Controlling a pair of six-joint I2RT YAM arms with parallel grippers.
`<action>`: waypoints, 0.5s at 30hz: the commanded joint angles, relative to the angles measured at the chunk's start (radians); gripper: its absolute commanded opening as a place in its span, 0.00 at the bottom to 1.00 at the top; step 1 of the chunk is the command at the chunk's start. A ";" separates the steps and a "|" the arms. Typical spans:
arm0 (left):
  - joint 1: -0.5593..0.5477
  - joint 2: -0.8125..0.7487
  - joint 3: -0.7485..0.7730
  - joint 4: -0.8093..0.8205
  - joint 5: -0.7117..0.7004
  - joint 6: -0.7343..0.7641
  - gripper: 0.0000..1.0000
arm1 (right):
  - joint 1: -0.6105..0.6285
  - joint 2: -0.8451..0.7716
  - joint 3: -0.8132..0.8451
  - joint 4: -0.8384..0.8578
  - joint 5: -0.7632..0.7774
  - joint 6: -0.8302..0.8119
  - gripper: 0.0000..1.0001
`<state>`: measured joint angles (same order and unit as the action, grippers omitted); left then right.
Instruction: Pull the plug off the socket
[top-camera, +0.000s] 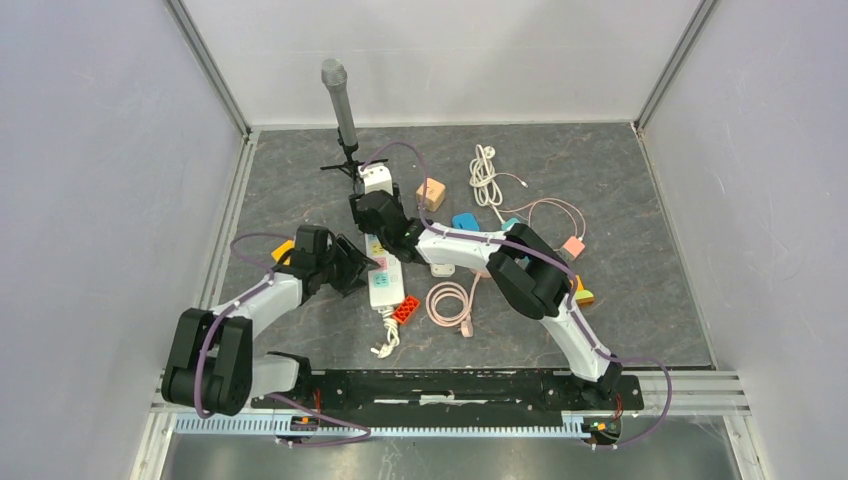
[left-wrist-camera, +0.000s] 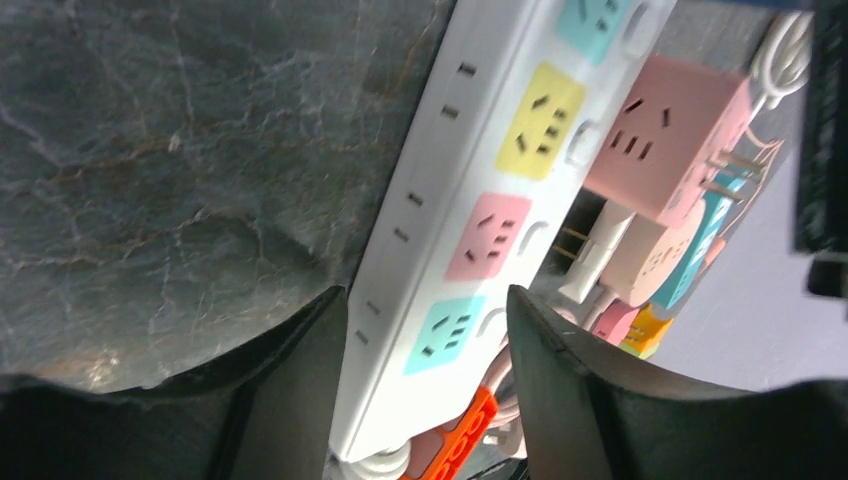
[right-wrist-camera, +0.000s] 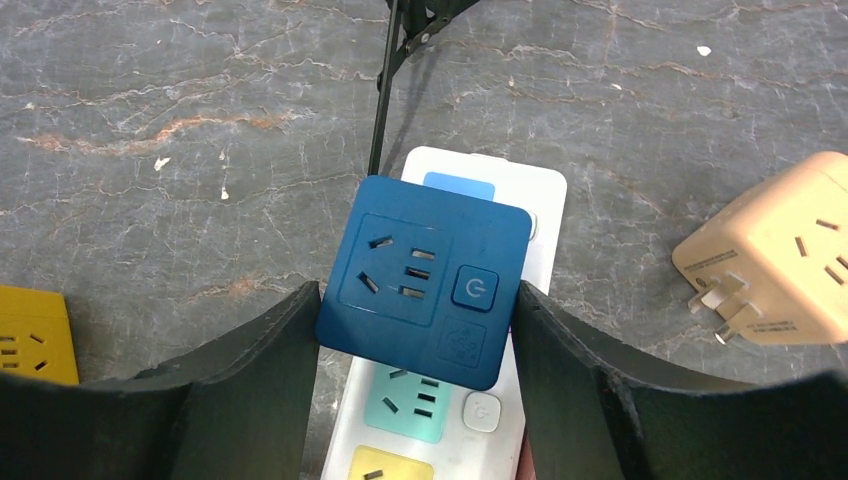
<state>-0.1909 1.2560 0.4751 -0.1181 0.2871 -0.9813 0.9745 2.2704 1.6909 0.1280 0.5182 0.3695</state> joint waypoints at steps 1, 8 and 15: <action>0.005 0.031 0.039 0.092 -0.046 -0.053 0.62 | 0.028 -0.027 0.034 -0.097 0.051 0.065 0.42; 0.005 0.099 0.006 0.165 -0.048 -0.068 0.45 | 0.029 0.002 0.061 -0.125 0.062 0.080 0.75; 0.004 0.098 -0.035 0.161 -0.064 -0.056 0.43 | 0.029 0.024 0.098 -0.125 0.034 0.058 0.61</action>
<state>-0.1871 1.3437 0.4675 0.0189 0.2661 -1.0218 0.9977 2.2772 1.7264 0.0151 0.5575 0.4282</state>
